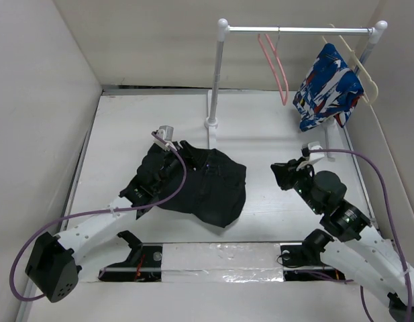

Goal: Place the trousers on the hanger
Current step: Flatten out the trousers at the center of the board.

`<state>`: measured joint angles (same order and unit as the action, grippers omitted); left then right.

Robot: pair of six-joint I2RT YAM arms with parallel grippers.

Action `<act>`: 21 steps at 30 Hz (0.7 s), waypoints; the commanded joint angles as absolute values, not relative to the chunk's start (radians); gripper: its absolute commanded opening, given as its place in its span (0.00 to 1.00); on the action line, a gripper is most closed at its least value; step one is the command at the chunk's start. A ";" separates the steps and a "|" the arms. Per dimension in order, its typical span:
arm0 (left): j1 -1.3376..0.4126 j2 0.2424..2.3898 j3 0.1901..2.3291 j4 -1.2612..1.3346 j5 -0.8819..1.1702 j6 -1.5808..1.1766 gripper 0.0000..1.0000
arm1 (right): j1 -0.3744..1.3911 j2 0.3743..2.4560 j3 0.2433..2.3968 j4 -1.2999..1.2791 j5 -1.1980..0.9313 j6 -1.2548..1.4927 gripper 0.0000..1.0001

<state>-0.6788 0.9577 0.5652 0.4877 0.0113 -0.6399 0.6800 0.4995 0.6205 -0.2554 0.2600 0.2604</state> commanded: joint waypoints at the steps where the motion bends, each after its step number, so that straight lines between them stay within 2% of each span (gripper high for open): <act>1: -0.676 0.922 0.562 0.498 -0.029 -0.652 0.58 | 0.673 0.529 0.611 -0.232 0.219 0.264 0.17; 2: -0.676 0.910 0.546 0.500 -0.029 -0.660 0.58 | 0.673 0.535 0.609 -0.230 0.209 0.262 0.00; 6: -0.676 0.836 0.483 0.466 -0.028 -0.670 0.49 | 0.673 0.567 0.595 -0.207 0.183 0.262 0.00; 9: -0.676 0.775 0.418 0.483 0.038 -0.684 0.24 | 0.673 0.598 0.577 -0.192 0.173 0.264 0.00; 10: -0.686 0.763 0.401 0.500 0.057 -0.710 0.08 | 0.673 0.615 0.571 -0.184 0.172 0.264 0.00; 11: -0.696 0.768 0.385 0.555 0.078 -0.719 0.03 | 0.673 0.629 0.563 -0.163 0.172 0.267 0.00; 13: -0.738 0.839 0.409 0.575 0.107 -0.698 0.00 | 0.664 0.661 0.545 -0.138 0.176 0.279 0.09; 14: -0.832 0.866 0.437 0.542 0.068 -0.674 0.00 | 0.664 0.699 0.537 -0.106 0.172 0.285 0.25; 15: -0.889 0.896 0.496 0.517 -0.077 -0.651 0.00 | 0.664 0.721 0.520 -0.088 0.166 0.297 0.33; 16: -0.944 0.943 0.527 0.471 -0.150 -0.617 0.00 | 0.664 0.741 0.515 -0.063 0.160 0.302 0.53; 17: -0.989 0.959 0.558 0.454 -0.214 -0.603 0.00 | 0.664 0.779 0.511 -0.055 0.153 0.307 0.61; 18: -1.044 0.974 0.607 0.439 -0.295 -0.591 0.02 | 0.664 0.799 0.509 -0.046 0.150 0.314 0.66; 19: -1.058 0.985 0.621 0.427 -0.317 -0.581 0.11 | 0.664 0.816 0.508 -0.038 0.146 0.322 0.69; 21: -1.068 0.977 0.609 0.416 -0.356 -0.586 0.21 | 0.664 0.868 0.503 -0.011 0.135 0.334 0.73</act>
